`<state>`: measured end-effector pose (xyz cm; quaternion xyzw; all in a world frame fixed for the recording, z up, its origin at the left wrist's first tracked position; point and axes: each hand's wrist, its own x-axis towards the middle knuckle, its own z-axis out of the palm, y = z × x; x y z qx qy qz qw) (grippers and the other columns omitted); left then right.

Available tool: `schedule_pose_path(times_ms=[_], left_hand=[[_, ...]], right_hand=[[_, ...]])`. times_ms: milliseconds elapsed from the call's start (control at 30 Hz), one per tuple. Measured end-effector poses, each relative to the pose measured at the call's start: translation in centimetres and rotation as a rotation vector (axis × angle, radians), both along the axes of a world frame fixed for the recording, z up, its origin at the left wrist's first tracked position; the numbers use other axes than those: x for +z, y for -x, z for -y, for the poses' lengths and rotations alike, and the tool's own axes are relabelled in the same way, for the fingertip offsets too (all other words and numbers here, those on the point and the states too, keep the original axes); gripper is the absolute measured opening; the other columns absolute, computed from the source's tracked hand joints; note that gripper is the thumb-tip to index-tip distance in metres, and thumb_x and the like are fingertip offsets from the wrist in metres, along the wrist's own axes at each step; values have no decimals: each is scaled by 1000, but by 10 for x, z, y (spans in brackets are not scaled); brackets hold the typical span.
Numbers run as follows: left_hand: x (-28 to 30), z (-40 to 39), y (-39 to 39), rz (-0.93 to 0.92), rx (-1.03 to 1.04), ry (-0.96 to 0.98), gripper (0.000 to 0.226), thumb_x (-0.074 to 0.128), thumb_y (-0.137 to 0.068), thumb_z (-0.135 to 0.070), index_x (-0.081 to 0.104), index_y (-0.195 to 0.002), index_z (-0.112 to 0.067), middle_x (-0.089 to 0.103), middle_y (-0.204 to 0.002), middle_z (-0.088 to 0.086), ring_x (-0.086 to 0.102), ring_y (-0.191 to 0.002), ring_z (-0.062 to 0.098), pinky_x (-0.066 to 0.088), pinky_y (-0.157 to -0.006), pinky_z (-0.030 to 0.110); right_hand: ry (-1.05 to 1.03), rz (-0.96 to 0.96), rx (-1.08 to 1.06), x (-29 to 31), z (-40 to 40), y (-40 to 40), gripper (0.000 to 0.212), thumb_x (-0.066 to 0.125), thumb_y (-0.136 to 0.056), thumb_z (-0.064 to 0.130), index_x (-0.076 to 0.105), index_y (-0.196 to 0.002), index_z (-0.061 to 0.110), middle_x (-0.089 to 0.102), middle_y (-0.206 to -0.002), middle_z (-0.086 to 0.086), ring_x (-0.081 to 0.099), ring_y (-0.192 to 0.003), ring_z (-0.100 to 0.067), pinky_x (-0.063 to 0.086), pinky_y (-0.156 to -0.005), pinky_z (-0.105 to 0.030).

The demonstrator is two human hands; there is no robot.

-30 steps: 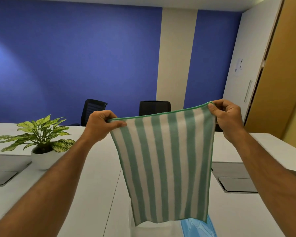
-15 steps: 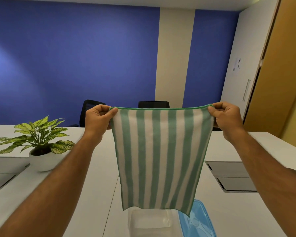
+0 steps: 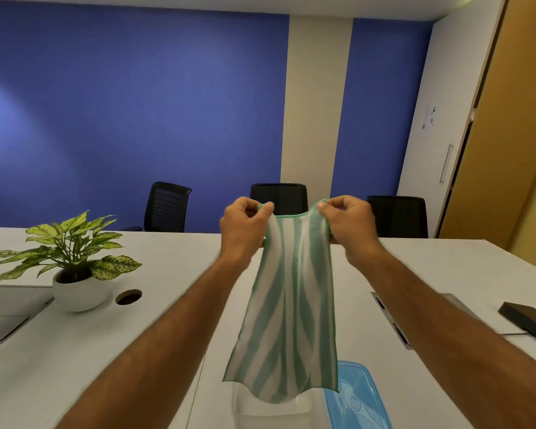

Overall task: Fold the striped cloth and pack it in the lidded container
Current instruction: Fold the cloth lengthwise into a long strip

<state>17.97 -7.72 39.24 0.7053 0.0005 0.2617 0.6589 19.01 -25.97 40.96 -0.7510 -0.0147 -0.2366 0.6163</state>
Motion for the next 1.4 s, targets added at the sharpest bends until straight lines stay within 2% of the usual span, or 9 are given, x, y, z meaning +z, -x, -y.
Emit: schedule_pose_path(times_ms=[133,300,567,733,1000,1100,1167,1267,1400], left_hand=[[-2,23,7,-4,-79,25,18,71,-88,-31,67,-82,-14,72,-85,15,73,-77,33,63,-62,53],[-3,29,14,-17,-123,44,17,66,-93,-27,69,-94,-10,74,-90,12,75,-79,27,64,-71,49],[-1,29,20,-12,-123,47,19,60,-97,-24,71,-98,-8,75,-93,12,74,-83,30,63,-74,52],[0,27,23,-5,-142,101,26,55,-98,-27,73,-95,-8,75,-93,13,74,-85,31,63,-74,52],[-4,19,27,44,-184,48,16,59,-93,-14,73,-94,-6,74,-91,12,74,-82,27,64,-73,47],[-12,3,22,136,9,-193,11,69,-81,-9,70,-91,-13,68,-93,5,68,-76,17,58,-65,21],[-17,-10,18,154,58,-334,23,75,-77,-11,69,-99,-16,60,-107,0,61,-89,15,49,-68,11],[-22,-28,12,44,-49,-457,44,81,-77,-21,65,-117,-22,47,-132,1,44,-123,20,39,-96,28],[-24,-41,9,-31,-162,-615,60,82,-77,-33,56,-131,-31,33,-152,-1,26,-140,22,28,-112,49]], right_hand=[[111,61,37,-7,-21,5,12,71,-83,34,64,-74,29,70,-77,7,70,-76,-15,62,-73,-45],[218,155,42,-11,-29,12,19,72,-84,35,59,-71,38,65,-73,19,66,-69,-4,50,-60,-17],[243,170,86,-11,-36,17,17,71,-85,32,59,-75,39,62,-73,25,65,-69,0,50,-63,-18],[245,164,161,-10,-36,22,20,80,-75,41,60,-72,41,64,-71,28,67,-65,7,49,-53,-6],[169,122,129,-5,-30,16,13,71,-85,27,66,-75,33,71,-83,6,70,-82,-17,62,-74,-36],[97,62,145,0,-23,15,9,70,-86,22,69,-78,27,72,-84,1,70,-84,-21,62,-80,-46],[78,27,179,4,-18,15,5,68,-87,19,70,-83,22,72,-87,-1,70,-88,-23,60,-83,-48],[89,3,230,8,-9,16,7,66,-90,16,70,-86,19,71,-93,-7,68,-96,-30,60,-85,-51],[123,-19,367,12,1,18,7,63,-93,14,69,-92,15,71,-102,-14,67,-98,-33,61,-83,-45]])
